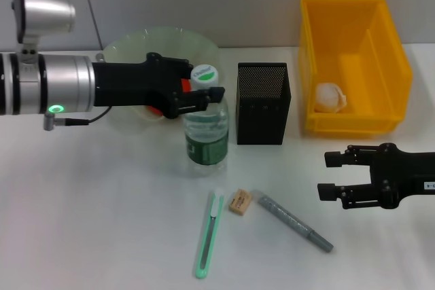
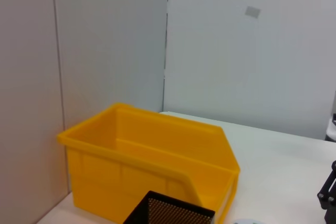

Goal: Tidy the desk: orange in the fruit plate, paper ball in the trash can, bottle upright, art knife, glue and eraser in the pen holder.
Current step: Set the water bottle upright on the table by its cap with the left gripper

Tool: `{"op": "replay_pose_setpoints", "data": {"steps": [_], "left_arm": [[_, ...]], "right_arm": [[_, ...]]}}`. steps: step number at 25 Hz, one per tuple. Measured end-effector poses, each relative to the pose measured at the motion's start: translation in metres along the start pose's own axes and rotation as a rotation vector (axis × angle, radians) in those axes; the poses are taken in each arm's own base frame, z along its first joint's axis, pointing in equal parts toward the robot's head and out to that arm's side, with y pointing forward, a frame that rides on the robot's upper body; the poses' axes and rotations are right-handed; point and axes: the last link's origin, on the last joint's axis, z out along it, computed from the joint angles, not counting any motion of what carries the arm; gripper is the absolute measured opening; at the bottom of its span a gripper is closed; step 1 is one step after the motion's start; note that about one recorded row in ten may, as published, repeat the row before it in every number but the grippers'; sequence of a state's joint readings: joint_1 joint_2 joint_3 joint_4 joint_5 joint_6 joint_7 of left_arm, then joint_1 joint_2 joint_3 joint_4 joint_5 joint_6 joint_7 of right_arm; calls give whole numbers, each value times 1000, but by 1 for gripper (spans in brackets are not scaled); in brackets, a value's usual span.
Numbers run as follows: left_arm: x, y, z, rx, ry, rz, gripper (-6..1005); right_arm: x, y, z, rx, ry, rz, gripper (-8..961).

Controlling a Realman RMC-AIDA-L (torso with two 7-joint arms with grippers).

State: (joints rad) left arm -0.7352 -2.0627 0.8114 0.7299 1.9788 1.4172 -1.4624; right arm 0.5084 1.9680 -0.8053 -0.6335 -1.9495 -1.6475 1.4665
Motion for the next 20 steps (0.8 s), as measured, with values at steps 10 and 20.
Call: {"op": "replay_pose_setpoints", "data": {"steps": [10, 20], "left_arm": [[-7, -3, -33, 62, -11, -25, 453], [-21, -11, -73, 149, -13, -97, 454]], "right_arm": [[-1, 0, 1, -2, -2, -3, 789], [-5, -1, 3, -7, -3, -10, 789]]}}
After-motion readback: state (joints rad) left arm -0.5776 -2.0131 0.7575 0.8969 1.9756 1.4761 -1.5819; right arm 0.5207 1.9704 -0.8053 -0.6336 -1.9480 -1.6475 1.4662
